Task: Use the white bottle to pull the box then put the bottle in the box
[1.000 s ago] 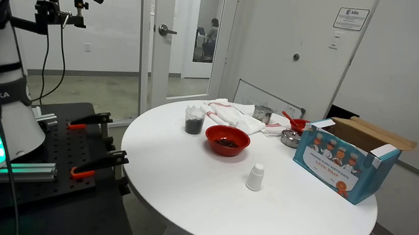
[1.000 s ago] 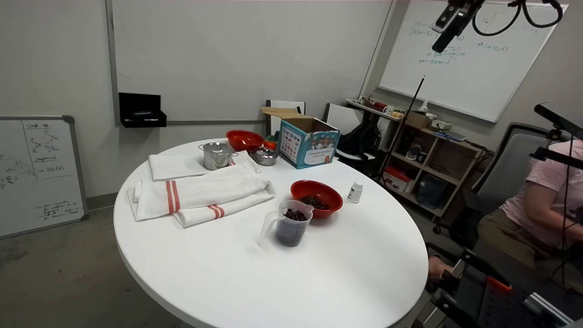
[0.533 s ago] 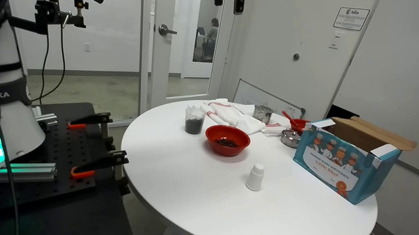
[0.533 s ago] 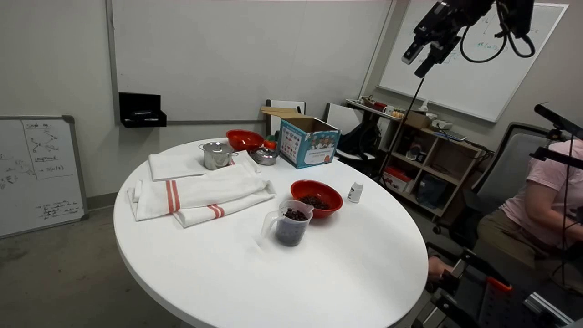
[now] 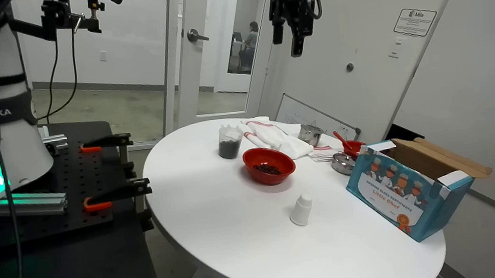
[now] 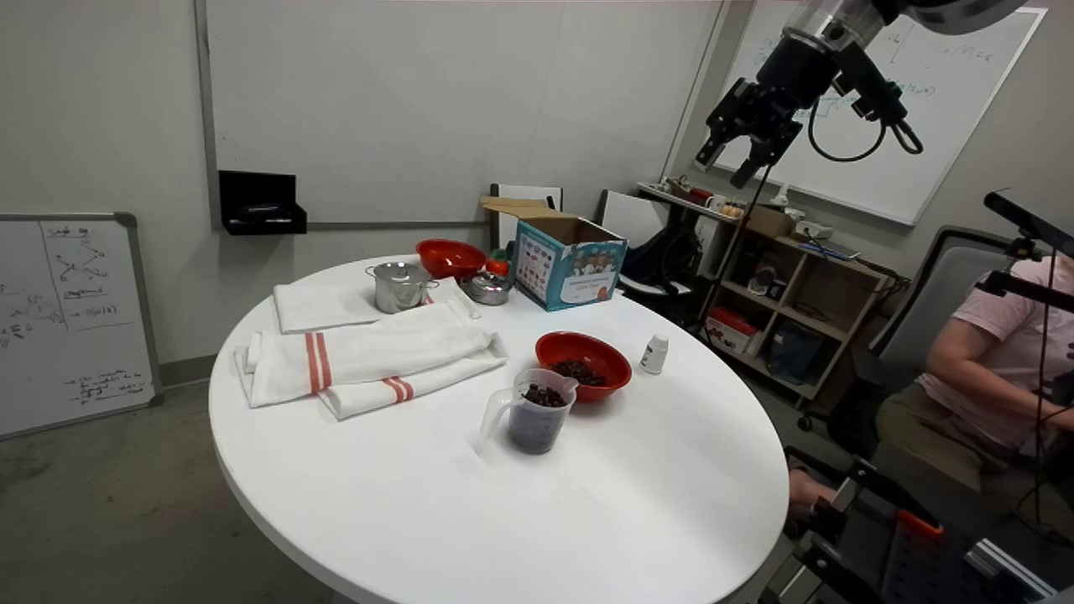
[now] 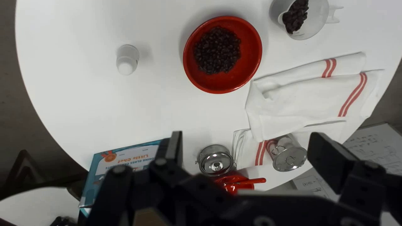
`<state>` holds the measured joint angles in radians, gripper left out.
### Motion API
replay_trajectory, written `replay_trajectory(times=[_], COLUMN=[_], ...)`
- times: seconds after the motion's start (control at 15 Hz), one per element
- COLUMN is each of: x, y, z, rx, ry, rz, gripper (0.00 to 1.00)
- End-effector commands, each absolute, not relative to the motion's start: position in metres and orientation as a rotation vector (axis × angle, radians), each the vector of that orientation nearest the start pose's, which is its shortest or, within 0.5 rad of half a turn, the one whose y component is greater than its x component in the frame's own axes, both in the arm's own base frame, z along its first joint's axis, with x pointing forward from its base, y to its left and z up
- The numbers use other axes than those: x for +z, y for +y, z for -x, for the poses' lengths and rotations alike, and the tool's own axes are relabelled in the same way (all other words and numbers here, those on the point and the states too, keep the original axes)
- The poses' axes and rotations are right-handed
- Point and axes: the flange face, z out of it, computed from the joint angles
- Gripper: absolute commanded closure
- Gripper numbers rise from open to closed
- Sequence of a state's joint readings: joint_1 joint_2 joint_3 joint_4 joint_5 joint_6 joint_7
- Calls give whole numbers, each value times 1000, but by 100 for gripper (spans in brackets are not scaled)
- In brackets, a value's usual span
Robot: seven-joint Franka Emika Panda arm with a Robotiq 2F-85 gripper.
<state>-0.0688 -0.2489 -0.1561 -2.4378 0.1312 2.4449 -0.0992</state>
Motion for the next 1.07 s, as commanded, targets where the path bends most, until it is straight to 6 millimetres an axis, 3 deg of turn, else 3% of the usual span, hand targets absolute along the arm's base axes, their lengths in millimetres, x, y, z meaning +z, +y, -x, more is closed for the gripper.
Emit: replay_trajectory(times=[0.0,0.2,0.47,1.0], x=[421,419,389,347], y=[-107,-105,-111,-154], z=[-464,-468,-496,-547], rx=[-404,-404,-361,-248], ry=[326,327,334,473], rz=[3005,3018,3108,3187], gripper=[0,0,0,0])
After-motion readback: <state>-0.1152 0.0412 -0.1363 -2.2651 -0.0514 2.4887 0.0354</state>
